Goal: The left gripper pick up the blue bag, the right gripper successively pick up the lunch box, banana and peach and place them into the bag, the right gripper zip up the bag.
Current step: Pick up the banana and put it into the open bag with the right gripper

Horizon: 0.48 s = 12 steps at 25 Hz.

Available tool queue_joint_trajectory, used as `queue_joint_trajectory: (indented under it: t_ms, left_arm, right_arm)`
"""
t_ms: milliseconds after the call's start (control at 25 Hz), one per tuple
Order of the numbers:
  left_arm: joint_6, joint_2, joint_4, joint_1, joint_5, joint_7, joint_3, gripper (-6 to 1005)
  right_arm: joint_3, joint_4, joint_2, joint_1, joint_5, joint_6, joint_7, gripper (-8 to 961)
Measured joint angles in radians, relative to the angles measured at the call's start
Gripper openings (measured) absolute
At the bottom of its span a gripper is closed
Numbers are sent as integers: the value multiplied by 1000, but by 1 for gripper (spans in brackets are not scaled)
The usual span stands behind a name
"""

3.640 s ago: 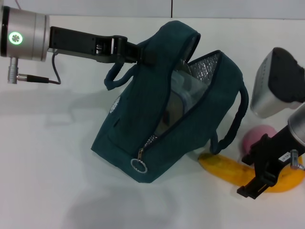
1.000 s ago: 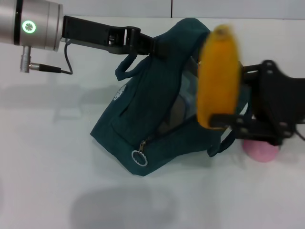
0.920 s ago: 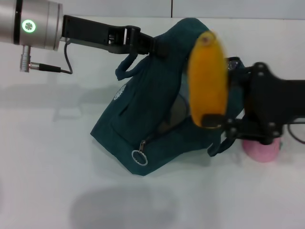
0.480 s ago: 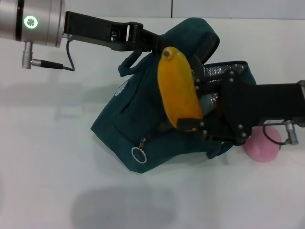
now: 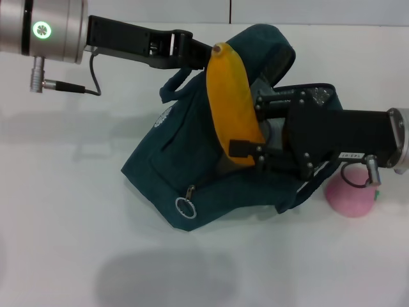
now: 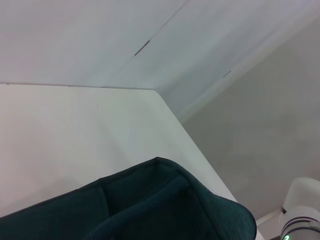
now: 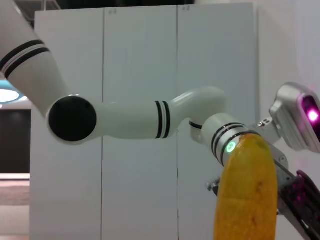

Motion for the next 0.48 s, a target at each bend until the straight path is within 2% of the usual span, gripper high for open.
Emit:
queue_joint_trajectory:
  t_ms: [480]
  left_arm:
    - [0, -3, 1, 0, 0, 1, 0, 79]
  right_arm:
    - [-23, 29, 0, 7, 10, -1, 207, 425]
